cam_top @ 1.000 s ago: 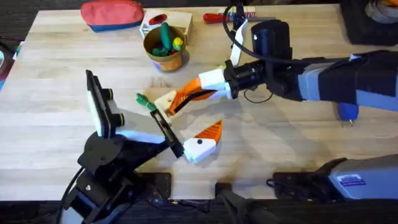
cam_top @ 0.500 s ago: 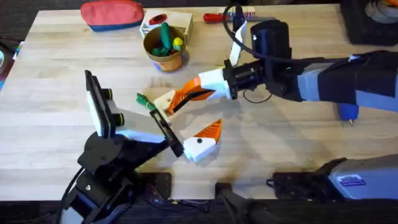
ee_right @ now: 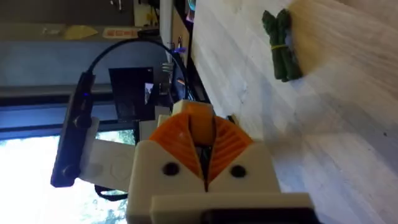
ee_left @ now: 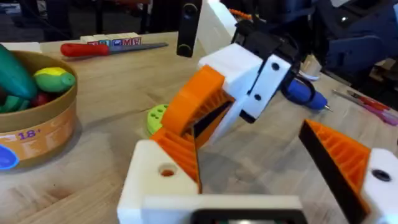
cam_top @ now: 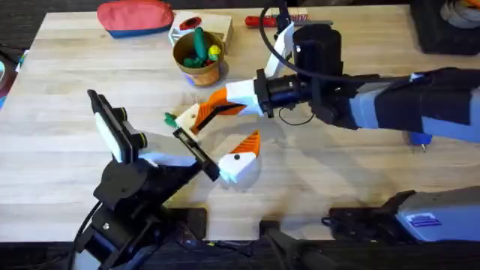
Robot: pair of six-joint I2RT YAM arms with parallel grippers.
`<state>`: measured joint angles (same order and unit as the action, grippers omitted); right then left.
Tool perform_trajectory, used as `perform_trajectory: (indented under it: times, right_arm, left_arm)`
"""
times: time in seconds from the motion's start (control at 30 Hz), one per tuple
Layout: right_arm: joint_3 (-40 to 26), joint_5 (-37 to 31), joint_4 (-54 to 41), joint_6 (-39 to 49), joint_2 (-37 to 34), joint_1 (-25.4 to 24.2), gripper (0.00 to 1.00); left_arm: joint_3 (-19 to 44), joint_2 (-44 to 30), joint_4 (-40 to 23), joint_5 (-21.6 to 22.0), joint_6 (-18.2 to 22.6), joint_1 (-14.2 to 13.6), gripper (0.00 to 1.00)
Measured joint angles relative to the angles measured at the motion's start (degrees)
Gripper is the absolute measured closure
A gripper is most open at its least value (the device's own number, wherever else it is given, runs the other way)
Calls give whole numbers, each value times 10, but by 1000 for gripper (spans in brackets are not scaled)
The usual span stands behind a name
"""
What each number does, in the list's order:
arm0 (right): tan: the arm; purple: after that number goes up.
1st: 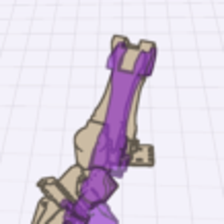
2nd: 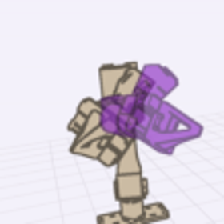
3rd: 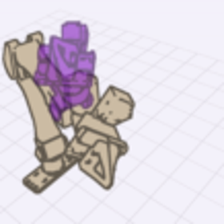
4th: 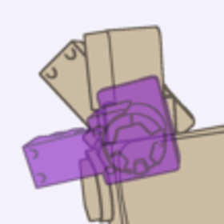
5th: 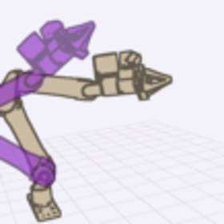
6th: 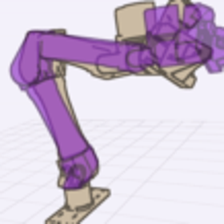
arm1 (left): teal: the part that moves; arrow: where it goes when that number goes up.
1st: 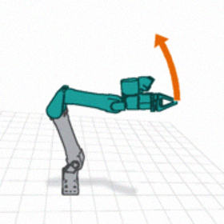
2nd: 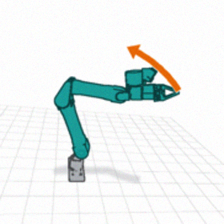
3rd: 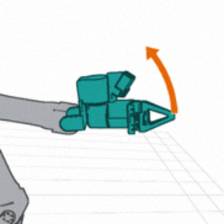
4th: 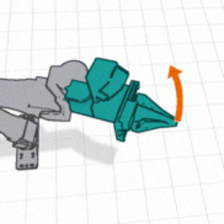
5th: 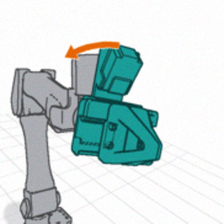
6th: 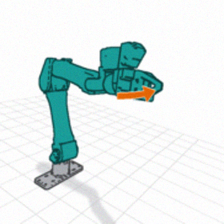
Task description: Pick up the gripper from the table and insert it into the empty holder that is missing its gripper. Then pick up a screw, insert it into the mounting hole, and use the screwdriver to tighten it. Finally, clean up the table by picking up the vegetable and placing it into the bucket.
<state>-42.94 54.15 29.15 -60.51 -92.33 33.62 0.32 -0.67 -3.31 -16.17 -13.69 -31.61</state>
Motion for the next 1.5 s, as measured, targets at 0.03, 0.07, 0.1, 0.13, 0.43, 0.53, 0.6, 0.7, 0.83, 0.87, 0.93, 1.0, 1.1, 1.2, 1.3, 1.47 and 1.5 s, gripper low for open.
perform_trajectory:
  times: [0.03, 0.07, 0.1, 0.13, 0.43, 0.53, 0.6, 0.7, 0.83, 0.87, 0.93, 1.0, 1.1, 1.2, 1.3, 1.47, 1.5]
  right_arm:
    - [0, -7, 1, -3, 0, 3, 997]
    - [0, -14, 1, -4, 0, 6, 997]
    - [0, -21, 2, -6, 0, 8, 997]
    - [0, -27, 2, -8, 0, 10, 997]
    - [0, -53, 5, -17, 0, 20, 997]
    - [0, -62, 7, -19, 0, 25, 997]
    - [0, -66, 8, -19, 0, 26, 997]
    - [0, -65, 8, -21, 0, 26, 997]
    - [0, -47, 8, -15, 0, 18, 890]
    - [0, -41, 7, -12, 0, 15, 856]
    - [0, -30, 7, -7, 0, 9, 779]
    - [0, -21, 6, -3, 0, 4, 703]
    - [0, -8, 6, 2, 0, 0, 594]
    - [0, 0, 6, 6, 0, 0, 498]
    - [0, 4, 6, 8, 0, 0, 351]
    - [0, 8, 5, 25, 0, -2, 14]
    - [0, 8, 5, 31, 0, -5, 12]
  left_arm:
    - [0, 0, -1, 5, 0, 0, 14]
    - [0, 0, -1, 8, 0, 0, 13]
    - [0, 0, -1, 12, 0, 0, 13]
    - [0, 0, -1, 13, 0, 0, 13]
    - [0, 0, -2, 27, -2, 1, 13]
    - [0, 0, -2, 32, -3, 2, 13]
    - [0, 0, -2, 33, -3, 3, 15]
    - [0, 0, -3, 34, -3, 3, 14]
    - [0, 0, -3, 28, -2, 3, 14]
    - [0, 0, -3, 26, -2, 3, 14]
    - [0, 0, -2, 20, -2, 2, 13]
    - [0, 0, -2, 18, -2, 1, 13]
    - [0, 0, -1, 13, -2, 0, 14]
    - [0, 0, -1, 10, -2, 0, 16]
    - [0, 0, -1, 9, -2, 0, 15]
    - [0, 0, -1, 9, -2, 0, 16]
    - [0, 0, -1, 9, -2, 0, 14]
